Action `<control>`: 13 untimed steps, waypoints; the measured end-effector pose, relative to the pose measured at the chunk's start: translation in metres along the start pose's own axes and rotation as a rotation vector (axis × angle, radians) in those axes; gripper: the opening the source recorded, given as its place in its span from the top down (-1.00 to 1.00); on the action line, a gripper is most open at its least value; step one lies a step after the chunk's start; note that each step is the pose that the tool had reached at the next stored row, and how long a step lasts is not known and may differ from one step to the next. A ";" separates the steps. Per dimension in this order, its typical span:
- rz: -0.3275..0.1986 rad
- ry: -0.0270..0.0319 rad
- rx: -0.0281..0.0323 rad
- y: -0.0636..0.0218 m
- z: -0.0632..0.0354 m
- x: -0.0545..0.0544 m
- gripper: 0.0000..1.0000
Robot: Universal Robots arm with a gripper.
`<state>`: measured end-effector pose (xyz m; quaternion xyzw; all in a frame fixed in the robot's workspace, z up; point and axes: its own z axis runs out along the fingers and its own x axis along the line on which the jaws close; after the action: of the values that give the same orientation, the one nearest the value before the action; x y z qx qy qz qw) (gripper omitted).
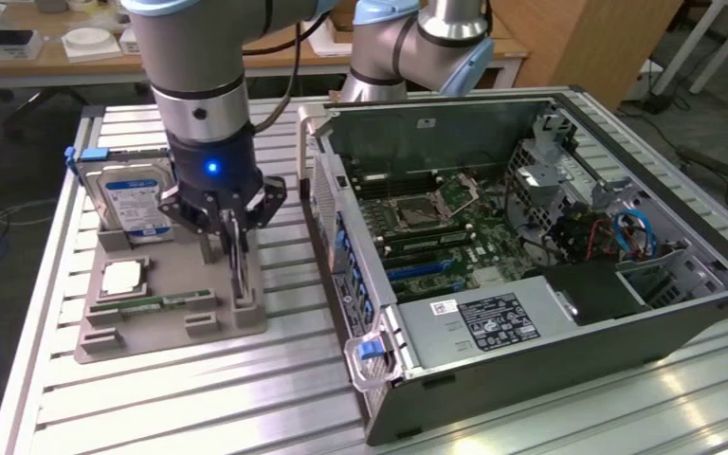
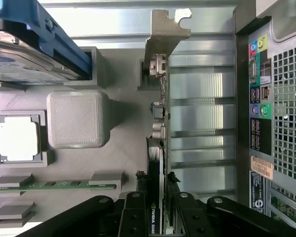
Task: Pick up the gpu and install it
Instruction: 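Pick up the gpu and move the gpu toward the slot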
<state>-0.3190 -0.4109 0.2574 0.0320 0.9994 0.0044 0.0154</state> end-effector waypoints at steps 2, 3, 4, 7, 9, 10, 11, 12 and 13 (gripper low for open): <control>0.000 -0.0001 0.0000 0.0000 -0.0047 0.000 0.49; 0.000 -0.0001 0.0000 0.0001 -0.0070 0.000 0.49; 0.000 -0.0001 0.0000 0.0001 -0.0094 0.000 0.49; 0.000 0.0000 -0.0001 0.0002 -0.0182 -0.001 0.49; 0.000 0.0000 -0.0002 0.0002 -0.0238 -0.001 0.49; 0.000 -0.0001 -0.0003 0.0003 -0.0267 -0.001 0.49; 0.000 0.0000 -0.0004 0.0003 -0.0299 -0.001 0.49; 0.000 0.0000 -0.0006 0.0003 -0.0334 -0.001 0.49; 0.000 -0.0001 -0.0009 0.0004 -0.0374 -0.001 0.49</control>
<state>-0.3190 -0.4109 0.2948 0.0320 0.9994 0.0048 0.0155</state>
